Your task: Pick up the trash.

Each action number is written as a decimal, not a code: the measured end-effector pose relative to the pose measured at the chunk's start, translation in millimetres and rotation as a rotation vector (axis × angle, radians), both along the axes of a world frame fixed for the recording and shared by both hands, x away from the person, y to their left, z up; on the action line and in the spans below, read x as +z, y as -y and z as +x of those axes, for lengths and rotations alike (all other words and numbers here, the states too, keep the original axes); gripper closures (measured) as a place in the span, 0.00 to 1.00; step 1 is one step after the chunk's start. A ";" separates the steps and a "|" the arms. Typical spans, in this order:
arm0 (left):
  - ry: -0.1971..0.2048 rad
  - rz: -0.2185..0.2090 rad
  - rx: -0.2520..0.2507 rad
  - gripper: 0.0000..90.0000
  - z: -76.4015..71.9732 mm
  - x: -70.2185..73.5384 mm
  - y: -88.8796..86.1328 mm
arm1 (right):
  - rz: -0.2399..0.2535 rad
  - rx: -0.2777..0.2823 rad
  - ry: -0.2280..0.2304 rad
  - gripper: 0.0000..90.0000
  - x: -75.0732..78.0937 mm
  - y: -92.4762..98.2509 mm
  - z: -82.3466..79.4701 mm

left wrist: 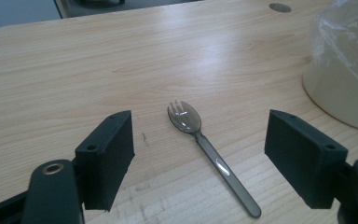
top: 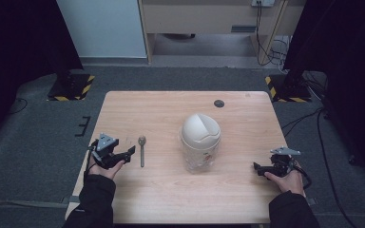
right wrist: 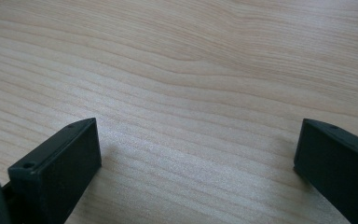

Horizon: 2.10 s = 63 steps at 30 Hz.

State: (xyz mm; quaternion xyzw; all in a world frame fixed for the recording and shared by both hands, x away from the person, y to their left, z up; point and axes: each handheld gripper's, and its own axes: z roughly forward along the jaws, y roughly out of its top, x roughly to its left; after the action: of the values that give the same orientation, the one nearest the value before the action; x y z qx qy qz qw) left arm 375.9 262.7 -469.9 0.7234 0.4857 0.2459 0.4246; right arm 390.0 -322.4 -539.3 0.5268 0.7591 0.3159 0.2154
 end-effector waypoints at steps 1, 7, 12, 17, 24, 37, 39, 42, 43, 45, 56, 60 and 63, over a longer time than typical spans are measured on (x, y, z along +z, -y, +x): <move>0.004 0.003 0.003 0.27 3.6 -0.5 2.9 | 0.000 -0.001 0.000 0.01 0.0 -0.1 -0.1; 0.006 0.011 0.021 0.30 16.2 -6.3 12.2 | 0.000 -0.003 0.000 0.01 0.0 -0.3 -0.3; -0.032 0.027 0.021 0.34 25.5 -14.6 19.5 | 0.002 -0.008 -0.002 0.01 0.1 -1.1 -0.7; -0.099 0.044 0.026 0.41 36.2 -29.9 31.0 | 0.003 -0.011 -0.001 0.01 0.1 -1.8 -0.9; -0.176 0.070 0.057 0.47 45.5 -46.5 39.3 | 0.004 -0.011 -0.001 0.01 0.1 -2.0 -1.1; -0.198 0.108 0.060 0.63 52.2 -58.3 45.8 | 0.001 -0.005 0.000 0.01 0.0 -2.1 -1.3; -0.198 0.113 0.060 0.65 52.1 -58.2 45.5 | 0.001 -0.006 -0.001 0.01 0.1 -2.2 -1.3; -0.198 0.124 0.061 0.69 51.8 -57.7 45.1 | 0.001 -0.005 0.000 0.01 0.0 -2.2 -1.3; -0.195 0.137 0.061 0.74 51.5 -57.6 45.3 | 0.001 -0.005 0.000 0.01 0.0 -2.1 -1.3; -0.195 0.139 0.061 0.75 51.4 -57.4 45.3 | 0.001 -0.005 0.000 0.01 0.0 -2.2 -1.3; -0.222 0.139 0.035 0.89 50.3 -54.3 45.1 | 0.001 -0.005 -0.001 0.01 0.1 -2.2 -1.3; -0.207 0.111 0.018 0.88 47.5 -47.1 44.0 | 0.010 -0.014 0.006 0.06 0.6 -1.7 -2.0; -0.164 0.071 -0.005 0.89 42.3 -34.8 44.8 | 0.013 -0.012 0.008 0.10 1.9 0.5 -1.1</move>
State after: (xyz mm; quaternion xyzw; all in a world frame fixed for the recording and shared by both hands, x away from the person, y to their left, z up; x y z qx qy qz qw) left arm 418.1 218.0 -504.8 0.7569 0.5082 0.2020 0.3579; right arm 388.9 -322.9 -537.4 0.5313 0.7530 0.3219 0.2169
